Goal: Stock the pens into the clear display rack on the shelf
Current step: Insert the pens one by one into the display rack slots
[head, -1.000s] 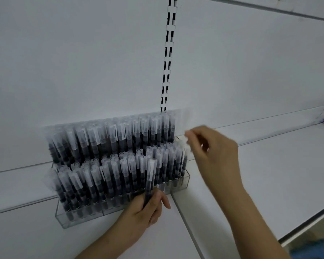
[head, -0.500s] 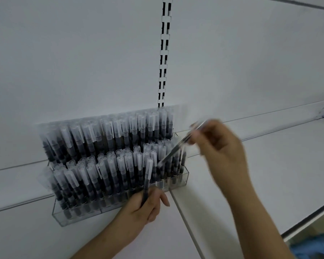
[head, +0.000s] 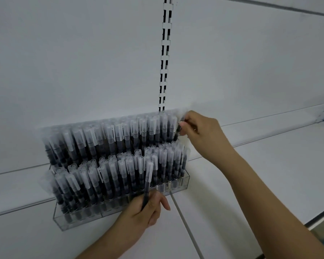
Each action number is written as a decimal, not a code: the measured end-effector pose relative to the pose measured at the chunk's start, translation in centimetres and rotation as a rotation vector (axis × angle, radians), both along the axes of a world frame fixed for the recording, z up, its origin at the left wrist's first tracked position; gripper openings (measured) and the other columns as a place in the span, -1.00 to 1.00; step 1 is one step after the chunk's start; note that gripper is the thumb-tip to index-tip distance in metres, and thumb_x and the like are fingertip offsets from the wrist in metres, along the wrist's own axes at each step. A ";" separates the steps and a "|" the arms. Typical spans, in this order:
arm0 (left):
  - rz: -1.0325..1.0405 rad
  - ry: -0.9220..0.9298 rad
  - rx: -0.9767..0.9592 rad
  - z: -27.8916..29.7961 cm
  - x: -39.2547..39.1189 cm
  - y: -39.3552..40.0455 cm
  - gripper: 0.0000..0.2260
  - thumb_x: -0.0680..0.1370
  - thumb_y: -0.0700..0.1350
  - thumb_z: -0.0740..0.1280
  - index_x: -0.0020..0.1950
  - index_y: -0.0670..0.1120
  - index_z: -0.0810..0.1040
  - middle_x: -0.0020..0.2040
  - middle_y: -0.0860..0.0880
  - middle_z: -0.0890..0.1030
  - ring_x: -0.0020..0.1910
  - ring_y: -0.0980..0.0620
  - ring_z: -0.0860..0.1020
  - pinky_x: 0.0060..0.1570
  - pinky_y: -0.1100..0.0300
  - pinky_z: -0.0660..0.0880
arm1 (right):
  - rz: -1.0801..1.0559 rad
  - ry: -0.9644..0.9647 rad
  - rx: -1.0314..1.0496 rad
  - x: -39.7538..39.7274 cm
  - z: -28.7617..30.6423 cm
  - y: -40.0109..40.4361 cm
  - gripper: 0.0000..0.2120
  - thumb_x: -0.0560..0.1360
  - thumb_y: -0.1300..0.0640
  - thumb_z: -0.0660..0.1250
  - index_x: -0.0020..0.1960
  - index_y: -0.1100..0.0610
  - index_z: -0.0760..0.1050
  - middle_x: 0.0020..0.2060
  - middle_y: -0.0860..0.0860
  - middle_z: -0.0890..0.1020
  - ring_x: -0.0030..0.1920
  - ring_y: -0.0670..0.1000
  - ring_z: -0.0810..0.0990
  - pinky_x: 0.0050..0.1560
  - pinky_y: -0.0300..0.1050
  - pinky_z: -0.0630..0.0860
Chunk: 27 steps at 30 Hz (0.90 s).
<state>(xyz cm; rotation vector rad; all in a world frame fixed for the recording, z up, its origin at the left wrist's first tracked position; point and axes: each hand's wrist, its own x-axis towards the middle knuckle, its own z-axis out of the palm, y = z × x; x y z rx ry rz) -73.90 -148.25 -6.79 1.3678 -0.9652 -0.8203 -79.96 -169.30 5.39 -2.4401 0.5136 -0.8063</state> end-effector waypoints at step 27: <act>0.019 0.014 0.087 0.8 -0.1 0.1 -0.80 0.61 -0.04 0.22 -0.12 -0.06 0.56 -0.43 -0.01 0.36 -0.45 0.09 0.32 -0.39 0.24 0.30 | 0.046 -0.160 0.062 -3.0 -4.2 8.7 -0.70 0.52 -0.08 0.36 -0.31 0.03 0.42 -0.49 -0.09 0.47 -0.42 -0.13 0.45 -0.40 -0.36 0.33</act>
